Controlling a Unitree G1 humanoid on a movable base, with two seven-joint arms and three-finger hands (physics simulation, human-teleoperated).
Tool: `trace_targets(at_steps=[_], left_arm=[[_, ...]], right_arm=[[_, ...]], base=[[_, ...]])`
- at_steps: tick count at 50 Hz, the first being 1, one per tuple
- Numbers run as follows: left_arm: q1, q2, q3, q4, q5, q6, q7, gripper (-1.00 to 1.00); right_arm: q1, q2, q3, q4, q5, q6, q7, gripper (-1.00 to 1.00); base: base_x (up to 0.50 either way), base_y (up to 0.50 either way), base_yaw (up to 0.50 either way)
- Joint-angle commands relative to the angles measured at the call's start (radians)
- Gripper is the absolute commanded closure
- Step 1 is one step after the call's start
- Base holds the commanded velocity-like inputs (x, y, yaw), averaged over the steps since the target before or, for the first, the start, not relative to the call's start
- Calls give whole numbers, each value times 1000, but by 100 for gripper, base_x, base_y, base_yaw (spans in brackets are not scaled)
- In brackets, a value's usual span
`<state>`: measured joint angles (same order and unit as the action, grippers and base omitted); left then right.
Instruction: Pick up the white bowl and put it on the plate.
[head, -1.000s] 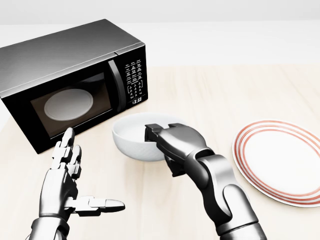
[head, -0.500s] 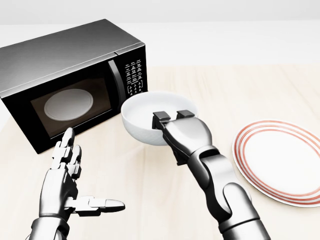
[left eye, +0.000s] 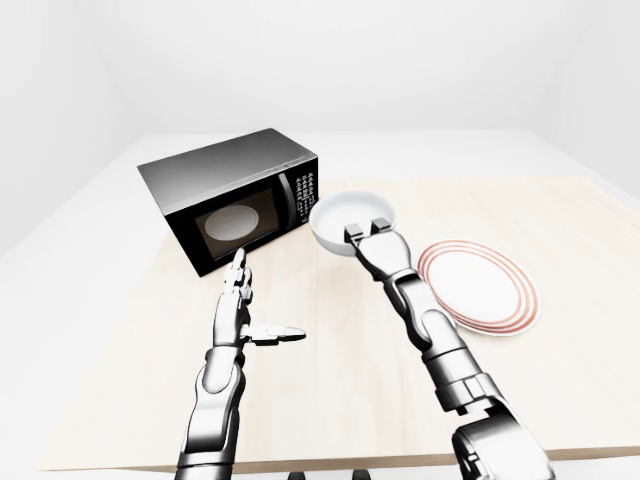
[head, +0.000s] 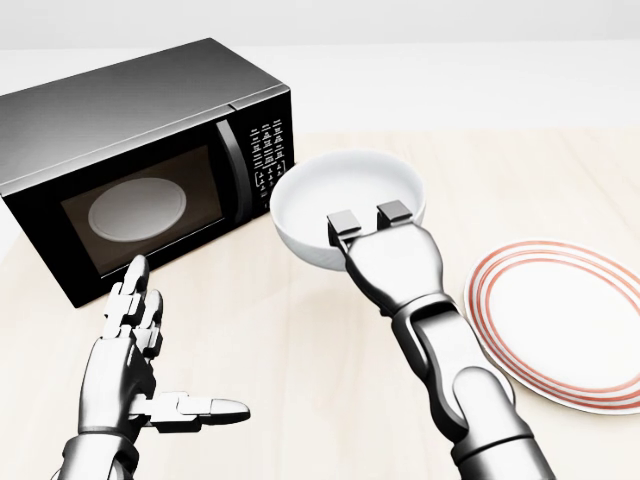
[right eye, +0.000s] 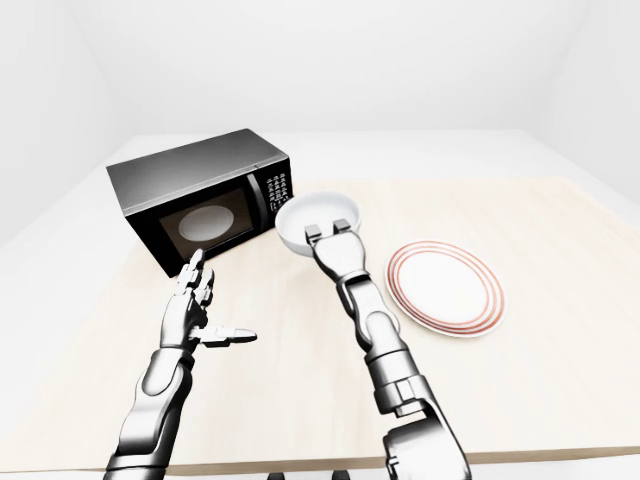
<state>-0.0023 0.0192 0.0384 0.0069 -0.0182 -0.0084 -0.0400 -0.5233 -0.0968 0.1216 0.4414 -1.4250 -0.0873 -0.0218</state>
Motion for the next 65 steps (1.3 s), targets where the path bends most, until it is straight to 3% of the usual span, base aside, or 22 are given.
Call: trace_targets(at_steps=[1, 65], left_arm=[[0, 0, 0, 0, 0, 0, 0, -100], [0, 0, 0, 0, 0, 1, 0, -100]], right_arm=[[-3, -19, -21, -25, -40, 0, -40, 100], [137, -291, -239, -73, 190, 0, -54, 100]], base=[[0, 0, 0], [0, 0, 0]])
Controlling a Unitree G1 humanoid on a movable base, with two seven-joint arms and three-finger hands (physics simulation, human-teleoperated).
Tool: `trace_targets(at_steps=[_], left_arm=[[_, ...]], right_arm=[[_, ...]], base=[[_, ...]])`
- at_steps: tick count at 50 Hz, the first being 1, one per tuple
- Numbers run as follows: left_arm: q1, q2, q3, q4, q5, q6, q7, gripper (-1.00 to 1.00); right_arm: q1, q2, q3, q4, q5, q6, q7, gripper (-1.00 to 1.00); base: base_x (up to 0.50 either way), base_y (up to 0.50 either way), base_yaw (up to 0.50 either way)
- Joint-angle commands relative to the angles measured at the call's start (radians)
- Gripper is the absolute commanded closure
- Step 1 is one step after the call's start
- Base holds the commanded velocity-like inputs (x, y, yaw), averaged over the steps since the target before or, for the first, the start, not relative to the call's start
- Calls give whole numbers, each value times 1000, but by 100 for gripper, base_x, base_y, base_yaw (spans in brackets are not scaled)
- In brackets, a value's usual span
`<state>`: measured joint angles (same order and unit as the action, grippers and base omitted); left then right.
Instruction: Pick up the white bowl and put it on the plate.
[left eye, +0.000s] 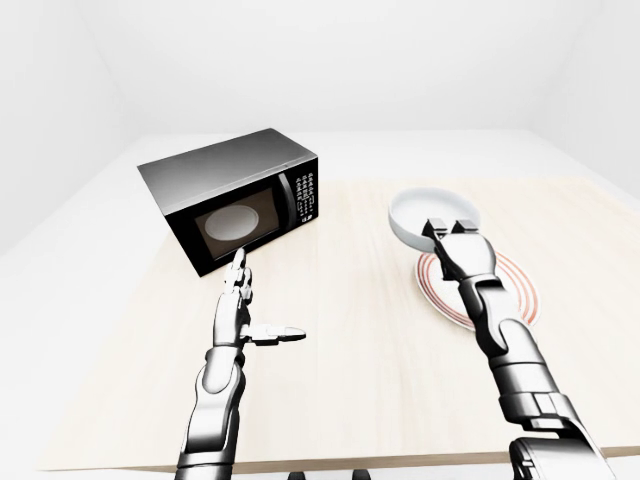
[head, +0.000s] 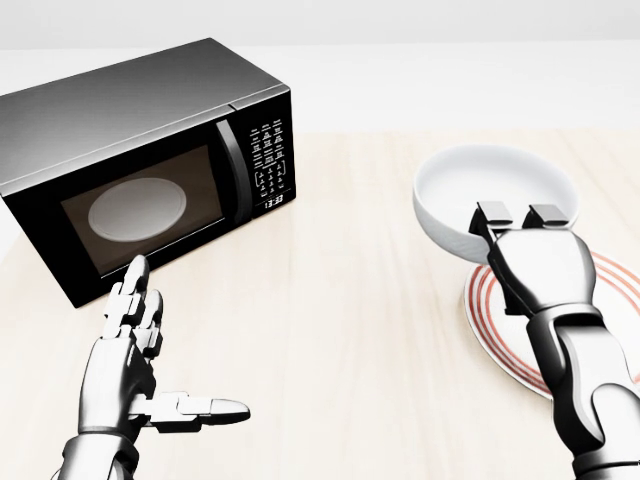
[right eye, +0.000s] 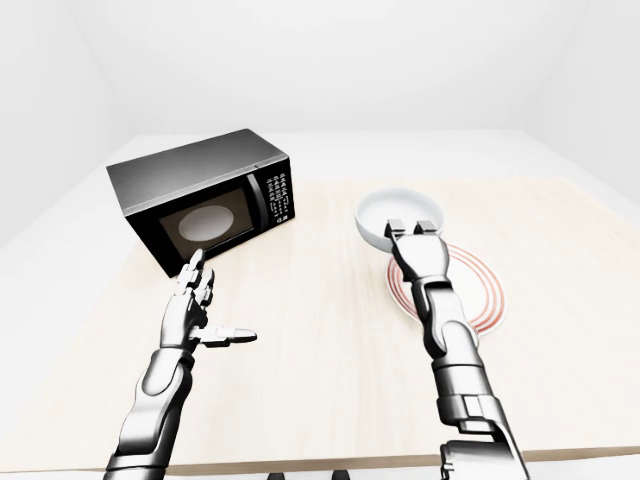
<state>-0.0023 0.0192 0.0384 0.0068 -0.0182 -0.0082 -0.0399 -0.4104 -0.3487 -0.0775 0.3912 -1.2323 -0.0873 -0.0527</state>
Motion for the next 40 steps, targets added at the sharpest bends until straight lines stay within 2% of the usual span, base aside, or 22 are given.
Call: trace_targets(at_steps=[1, 40], left_arm=[[0, 0, 0, 0, 0, 0, 0, -100], [0, 0, 0, 0, 0, 0, 0, -100]], right_arm=[[26, -40, -41, -22, -2, 0, -25, 100], [90, -102, -77, 92, 48, 0, -123, 100]], base=[[0, 0, 0], [0, 0, 0]])
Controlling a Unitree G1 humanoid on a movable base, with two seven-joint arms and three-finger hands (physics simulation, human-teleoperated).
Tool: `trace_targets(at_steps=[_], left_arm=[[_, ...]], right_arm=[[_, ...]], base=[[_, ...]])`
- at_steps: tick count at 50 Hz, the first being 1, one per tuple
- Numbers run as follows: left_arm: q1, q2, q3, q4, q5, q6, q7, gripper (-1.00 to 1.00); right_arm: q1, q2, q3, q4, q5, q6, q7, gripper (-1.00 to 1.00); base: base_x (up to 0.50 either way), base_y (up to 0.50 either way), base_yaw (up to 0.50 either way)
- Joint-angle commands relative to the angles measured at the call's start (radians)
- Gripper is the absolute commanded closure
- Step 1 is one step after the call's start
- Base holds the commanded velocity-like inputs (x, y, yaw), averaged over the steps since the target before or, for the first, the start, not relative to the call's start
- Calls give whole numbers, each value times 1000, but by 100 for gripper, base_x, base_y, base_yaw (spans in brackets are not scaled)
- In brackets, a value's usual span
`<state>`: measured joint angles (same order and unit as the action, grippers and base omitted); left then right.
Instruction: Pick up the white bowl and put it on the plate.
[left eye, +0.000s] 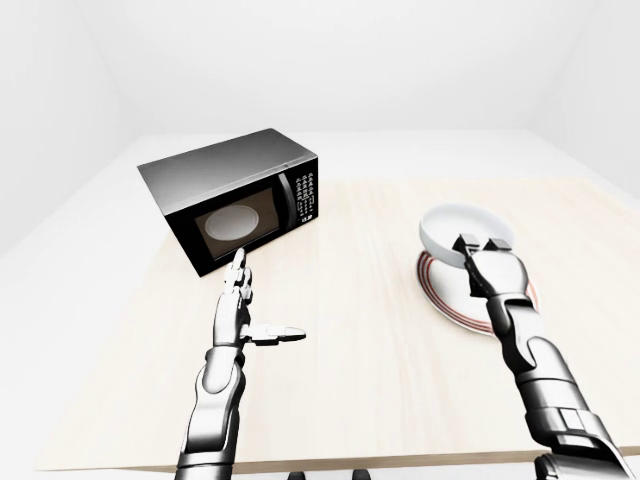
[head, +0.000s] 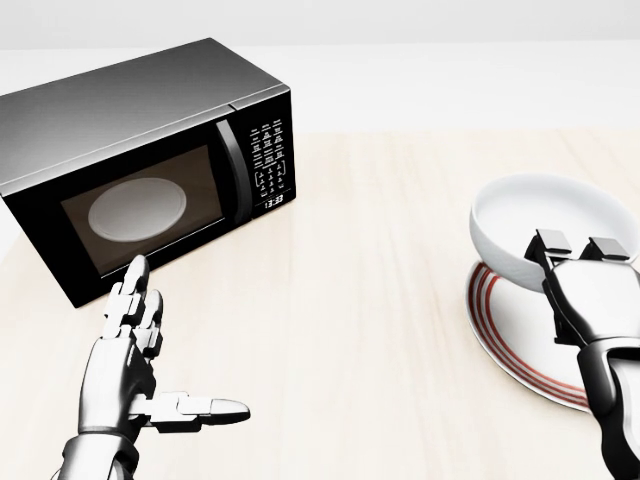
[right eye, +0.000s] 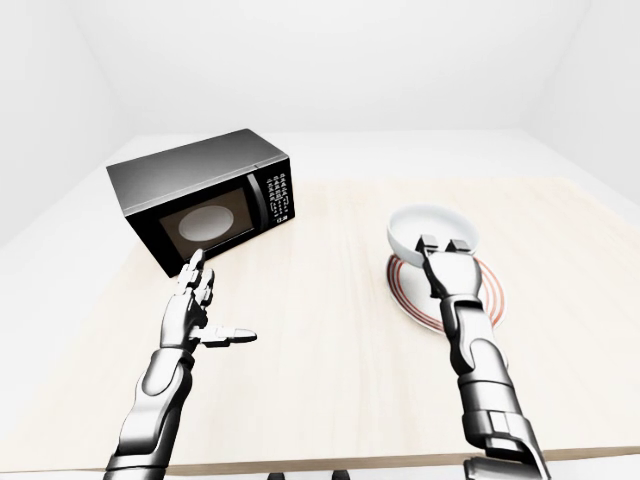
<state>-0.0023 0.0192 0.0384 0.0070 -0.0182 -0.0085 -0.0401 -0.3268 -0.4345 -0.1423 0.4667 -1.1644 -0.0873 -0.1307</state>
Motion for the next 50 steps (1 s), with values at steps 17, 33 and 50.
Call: trace_targets(at_steps=[17, 33, 50], left_arm=[[0, 0, 0, 0, 0, 0, 0, -100], [0, 0, 0, 0, 0, 0, 0, -100], [0, 0, 0, 0, 0, 0, 0, -100]], right_arm=[[34, -37, -34, 18, -5, 0, -52, 100], [52, -49, -42, 43, 4, 0, -73, 100], [51, -59, -36, 107, 11, 0, -113, 100]], base=[[0, 0, 0], [0, 0, 0], [0, 0, 0]])
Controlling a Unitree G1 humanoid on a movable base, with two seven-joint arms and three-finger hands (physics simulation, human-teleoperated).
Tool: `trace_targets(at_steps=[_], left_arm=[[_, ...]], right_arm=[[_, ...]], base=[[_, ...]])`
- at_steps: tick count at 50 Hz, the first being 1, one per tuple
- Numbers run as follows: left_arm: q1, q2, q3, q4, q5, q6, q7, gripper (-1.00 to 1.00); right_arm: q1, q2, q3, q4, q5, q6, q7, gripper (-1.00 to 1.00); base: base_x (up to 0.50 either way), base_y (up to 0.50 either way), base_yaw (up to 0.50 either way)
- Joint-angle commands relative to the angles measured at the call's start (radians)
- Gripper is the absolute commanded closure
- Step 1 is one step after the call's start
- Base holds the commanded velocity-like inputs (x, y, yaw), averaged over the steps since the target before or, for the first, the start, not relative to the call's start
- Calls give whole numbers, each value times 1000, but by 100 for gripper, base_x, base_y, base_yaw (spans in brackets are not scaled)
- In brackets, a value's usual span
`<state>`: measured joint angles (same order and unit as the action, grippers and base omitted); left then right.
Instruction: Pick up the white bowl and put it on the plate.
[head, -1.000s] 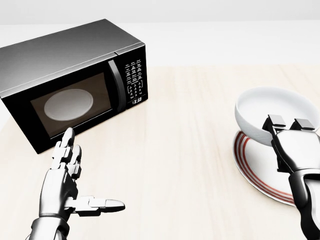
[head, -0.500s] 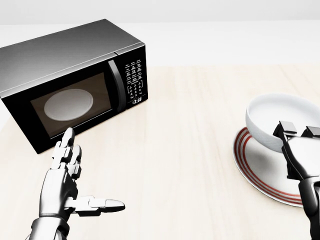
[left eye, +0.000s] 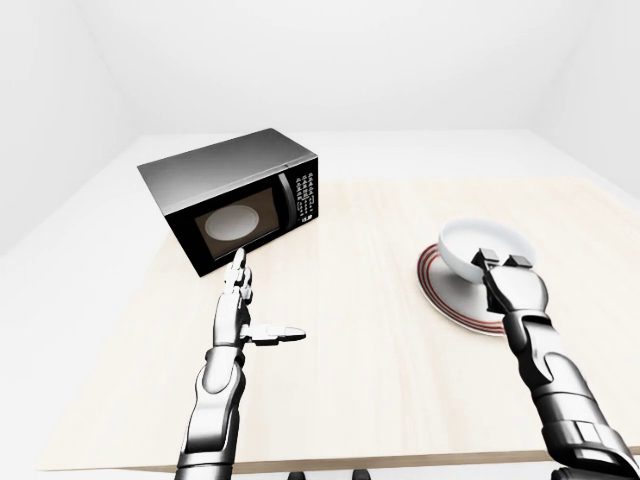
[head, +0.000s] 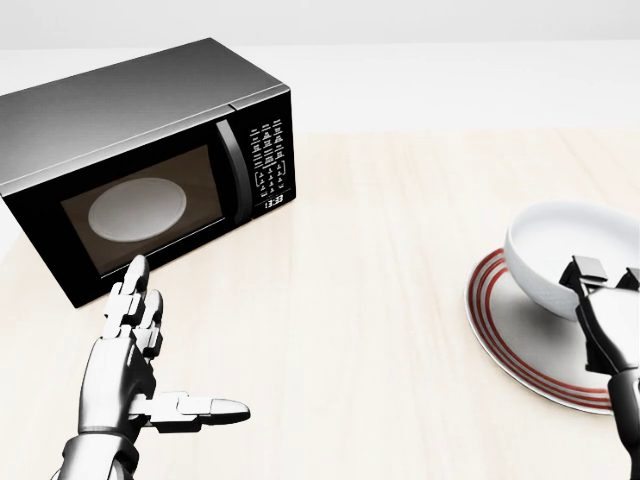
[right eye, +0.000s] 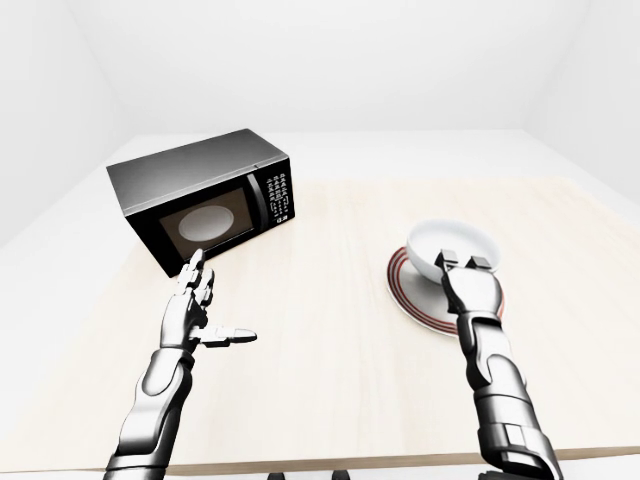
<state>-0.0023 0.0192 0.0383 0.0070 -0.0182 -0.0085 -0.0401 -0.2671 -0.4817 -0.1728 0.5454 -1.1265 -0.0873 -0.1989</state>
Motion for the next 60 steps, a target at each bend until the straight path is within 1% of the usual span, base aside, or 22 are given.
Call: trace_targets(at_steps=[1, 13, 17, 25, 42, 43, 44, 45, 46, 52, 58, 60], left_arm=[[0, 0, 0, 0, 0, 0, 0, -100], [0, 0, 0, 0, 0, 0, 0, -100], [0, 0, 0, 0, 0, 0, 0, -100], [0, 0, 0, 0, 0, 0, 1, -100], [0, 0, 0, 0, 0, 0, 0, -100], [0, 0, 0, 0, 0, 0, 0, -100], [0, 0, 0, 0, 0, 0, 0, -100], [0, 0, 0, 0, 0, 0, 0, -100], [0, 0, 0, 0, 0, 0, 0, -100], [0, 0, 0, 0, 0, 0, 0, -100], [0, 0, 0, 0, 0, 0, 0, -100], [0, 0, 0, 0, 0, 0, 0, -100]], right_arm=[[-9, -13, -5, 34, -25, 0, -48, 100], [-3, -19, -2, 59, -18, 0, -65, 100], [-13, -20, 7, 94, -19, 0, -88, 100], [5, -18, 1, 54, -13, 0, -63, 100], [-5, -18, 10, 101, -13, 0, -90, 100], [-8, -19, 12, 112, -14, 0, -96, 95], [-10, -19, 14, 117, -13, 0, -98, 15], [-10, -20, 15, 121, -13, 0, -100, -30], [-10, -20, 16, 122, -13, 0, -101, -100], [-5, -18, 17, 115, -11, 0, -95, -100], [20, -11, 3, 47, -3, 0, -61, -100], [38, -5, -14, -28, 8, 0, -18, -100]], base=[[0, 0, 0], [0, 0, 0], [0, 0, 0], [0, 0, 0], [0, 0, 0], [0, 0, 0], [0, 0, 0], [0, 0, 0], [0, 0, 0], [0, 0, 0], [0, 0, 0], [0, 0, 0]])
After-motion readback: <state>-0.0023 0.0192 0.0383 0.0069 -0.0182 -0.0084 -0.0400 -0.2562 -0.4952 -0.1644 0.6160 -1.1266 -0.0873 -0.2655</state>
